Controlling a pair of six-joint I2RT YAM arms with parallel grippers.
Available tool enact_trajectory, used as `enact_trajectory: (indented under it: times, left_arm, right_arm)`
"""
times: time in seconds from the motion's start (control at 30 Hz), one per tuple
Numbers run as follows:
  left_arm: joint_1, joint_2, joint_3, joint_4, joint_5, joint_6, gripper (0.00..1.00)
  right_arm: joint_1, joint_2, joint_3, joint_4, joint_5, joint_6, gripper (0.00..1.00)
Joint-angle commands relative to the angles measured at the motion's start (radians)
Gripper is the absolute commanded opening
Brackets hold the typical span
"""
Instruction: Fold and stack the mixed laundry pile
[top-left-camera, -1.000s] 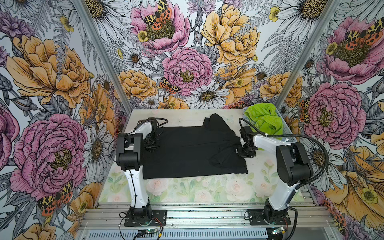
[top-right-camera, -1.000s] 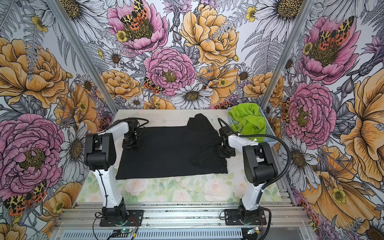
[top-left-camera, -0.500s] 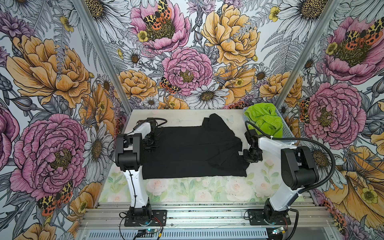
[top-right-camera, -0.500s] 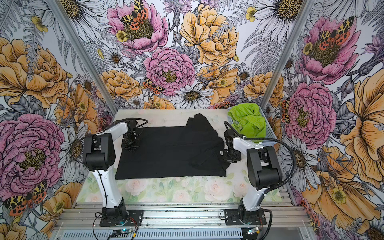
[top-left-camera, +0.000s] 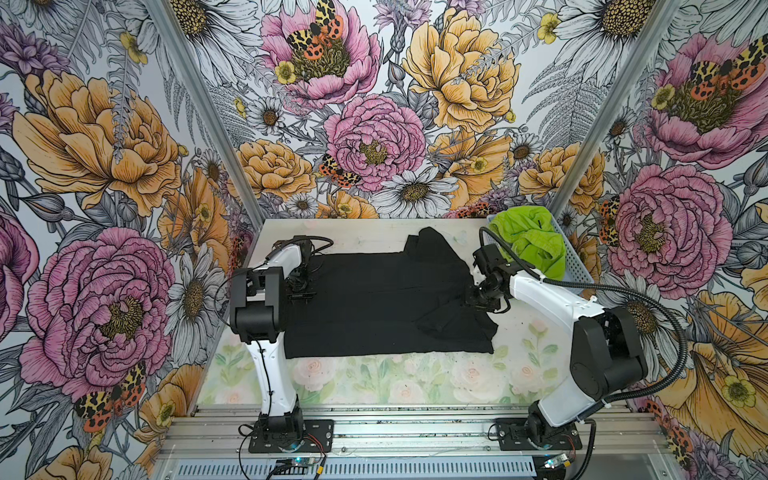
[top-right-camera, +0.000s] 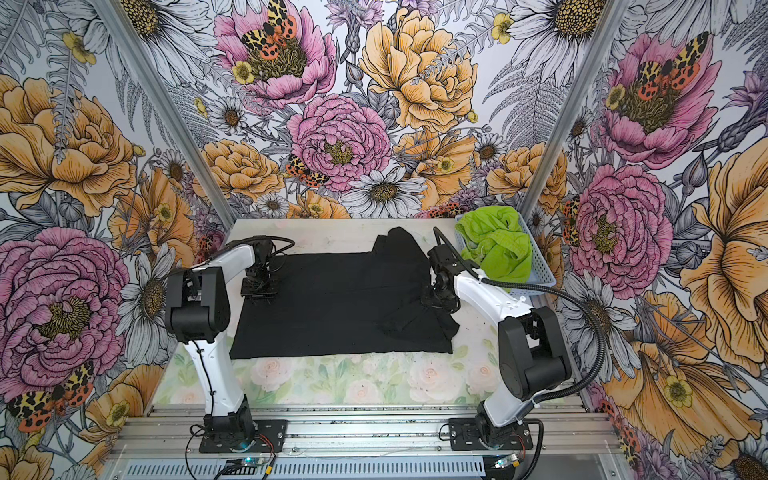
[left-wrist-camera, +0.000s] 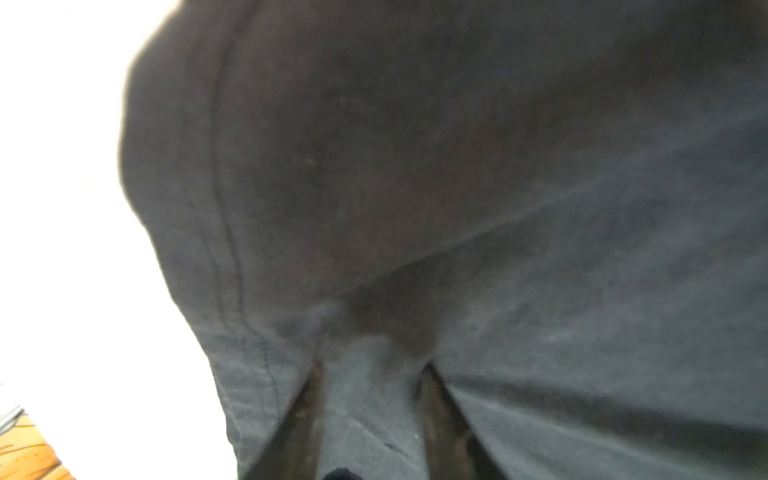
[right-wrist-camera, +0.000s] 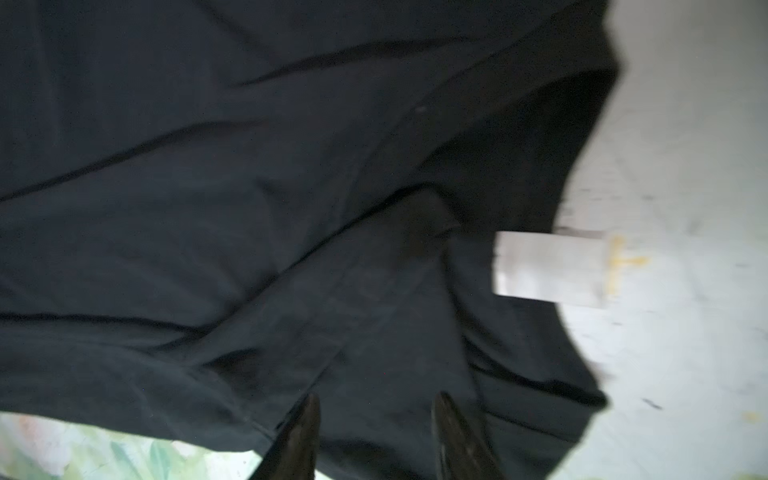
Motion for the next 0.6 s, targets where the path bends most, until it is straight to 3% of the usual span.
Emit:
enact_trajectory:
  times: [0.0,0.1,0.2,0.57]
  left_arm:
    - [-0.007,-0.028,-0.030,0.034,0.037,-0.013,0.52]
    - [-0.007,-0.073,-0.030,0.044,0.054,-0.028,0.63]
    - [-0.006,-0.113,-0.029,0.052,0.080,-0.041,0.68]
    - [-0.027,-0.163,-0.039,0.055,0.112,-0.049,0.72]
  right_arm:
    - [0.052,-0.016,-0.064,0.143,-0.096,0.157,0.50]
    - [0.095,0.002,-0.104,0.217,-0.109,0.223,0.53]
    - [0.127,0.022,-0.125,0.245,-0.105,0.265,0.56]
    - [0.176,0.008,-0.195,0.258,-0.056,0.375,0.63]
